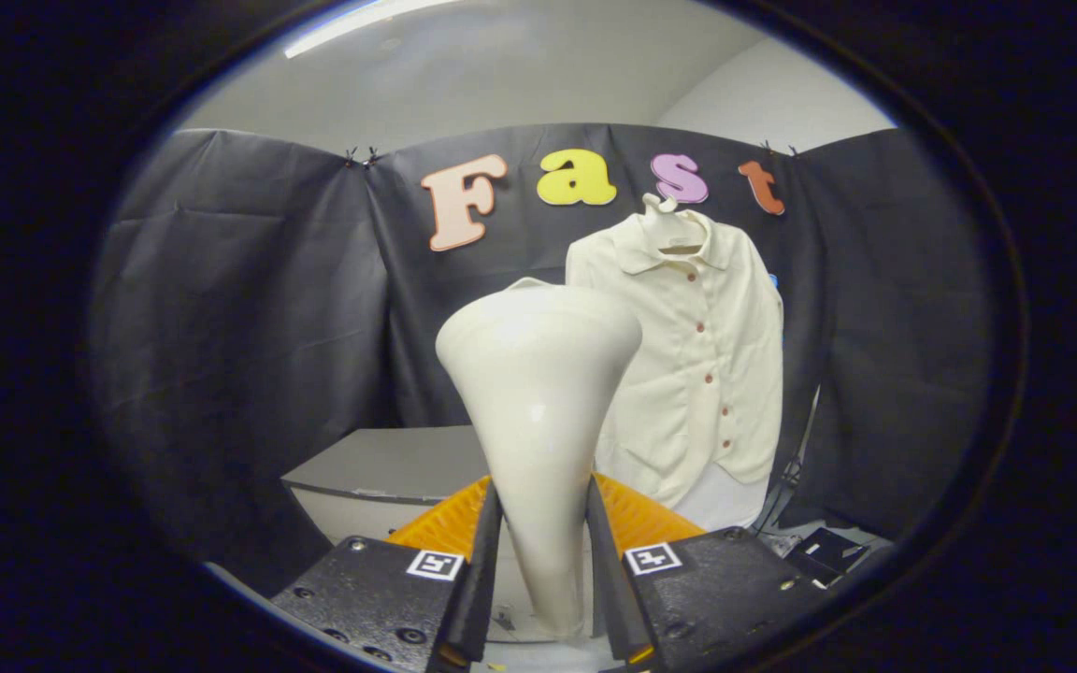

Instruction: Iron the clothes twice with a garment steamer, once on the left side and once on the right side.

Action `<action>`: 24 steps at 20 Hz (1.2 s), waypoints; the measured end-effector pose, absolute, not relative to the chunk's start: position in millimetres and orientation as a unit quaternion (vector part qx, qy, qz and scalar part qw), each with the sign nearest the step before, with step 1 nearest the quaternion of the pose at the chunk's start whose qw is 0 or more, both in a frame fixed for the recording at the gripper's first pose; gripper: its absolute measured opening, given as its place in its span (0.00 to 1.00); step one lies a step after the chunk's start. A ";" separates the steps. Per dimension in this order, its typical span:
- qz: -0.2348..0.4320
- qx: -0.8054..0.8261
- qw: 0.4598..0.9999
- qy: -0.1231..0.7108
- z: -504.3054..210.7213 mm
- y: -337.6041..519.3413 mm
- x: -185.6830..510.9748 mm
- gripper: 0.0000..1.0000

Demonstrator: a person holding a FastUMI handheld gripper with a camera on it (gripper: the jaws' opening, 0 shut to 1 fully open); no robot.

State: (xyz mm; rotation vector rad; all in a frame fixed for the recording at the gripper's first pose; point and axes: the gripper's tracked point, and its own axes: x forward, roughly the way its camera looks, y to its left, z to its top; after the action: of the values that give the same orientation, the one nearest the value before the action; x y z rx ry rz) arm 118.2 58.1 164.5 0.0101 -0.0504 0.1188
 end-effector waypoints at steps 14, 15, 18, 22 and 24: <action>0.067 0.011 0.998 -0.012 90.9 67.8 105.9 0.49; 0.066 0.012 0.998 -0.011 88.1 67.5 106.0 0.49; 0.066 0.022 0.998 -0.001 78.3 66.0 107.7 0.49; 0.056 0.024 0.998 0.006 72.5 59.3 104.8 0.49; 0.055 0.025 0.998 0.007 72.8 57.4 102.6 0.49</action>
State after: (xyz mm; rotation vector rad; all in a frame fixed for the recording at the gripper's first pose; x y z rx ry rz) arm 102.6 57.4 72.8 0.0493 0.0132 0.1104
